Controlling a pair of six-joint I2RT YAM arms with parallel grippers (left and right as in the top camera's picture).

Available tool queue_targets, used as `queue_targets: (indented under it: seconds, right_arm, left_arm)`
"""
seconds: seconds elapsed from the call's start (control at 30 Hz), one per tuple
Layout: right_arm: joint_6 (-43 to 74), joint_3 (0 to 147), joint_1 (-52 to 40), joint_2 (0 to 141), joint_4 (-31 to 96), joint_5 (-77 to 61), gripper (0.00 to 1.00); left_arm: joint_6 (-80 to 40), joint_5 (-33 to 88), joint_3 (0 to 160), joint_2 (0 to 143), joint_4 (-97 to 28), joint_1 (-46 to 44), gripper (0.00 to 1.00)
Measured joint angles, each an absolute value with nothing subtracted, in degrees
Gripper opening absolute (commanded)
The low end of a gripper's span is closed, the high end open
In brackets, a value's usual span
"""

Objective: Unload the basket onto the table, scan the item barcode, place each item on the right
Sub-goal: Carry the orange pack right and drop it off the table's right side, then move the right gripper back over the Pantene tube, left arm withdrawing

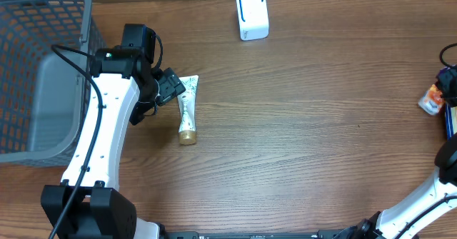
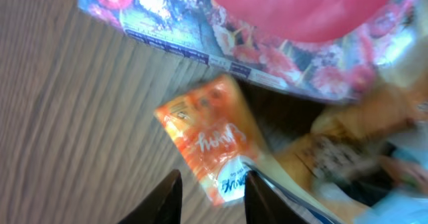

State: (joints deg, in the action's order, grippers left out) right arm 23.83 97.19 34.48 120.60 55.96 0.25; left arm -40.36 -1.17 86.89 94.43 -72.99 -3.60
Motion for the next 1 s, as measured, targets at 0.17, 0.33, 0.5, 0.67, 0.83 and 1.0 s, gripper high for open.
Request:
queue_targets:
  seconds: [0.17,0.33,0.5,0.67,0.83,1.0]
  right_arm:
    - [23.2,107.3,34.5,120.8,65.6,-0.2,0.50]
    - [20.4,123.4,33.5,120.6,76.0,-13.3,0.96]
    - [17.7,125.5,29.4,120.4,81.4,-30.0,1.00]
    - [13.5,124.7,19.9,120.5,83.6,-34.6,1.00]
    - [11.8,124.0,8.5,120.5,82.0,-34.0,1.00]
    - [11.4,124.0,-0.6,120.5,79.5,-33.6,1.00]
  left_arm:
    - [-40.4,-1.2,86.9,94.4,-72.9,-3.6,1.00]
    - [-40.4,-1.2,86.9,94.4,-73.0,-3.6,1.00]
    - [-40.4,-1.2,86.8,94.4,-72.8,-3.6,1.00]
    - [-40.4,-1.1,86.8,94.4,-69.3,-3.6,1.00]
    - [-40.4,-0.7,86.8,94.4,-68.2,-3.6,1.00]
    - [-40.4,-0.3,86.8,94.6,-68.3,-3.6,1.00]
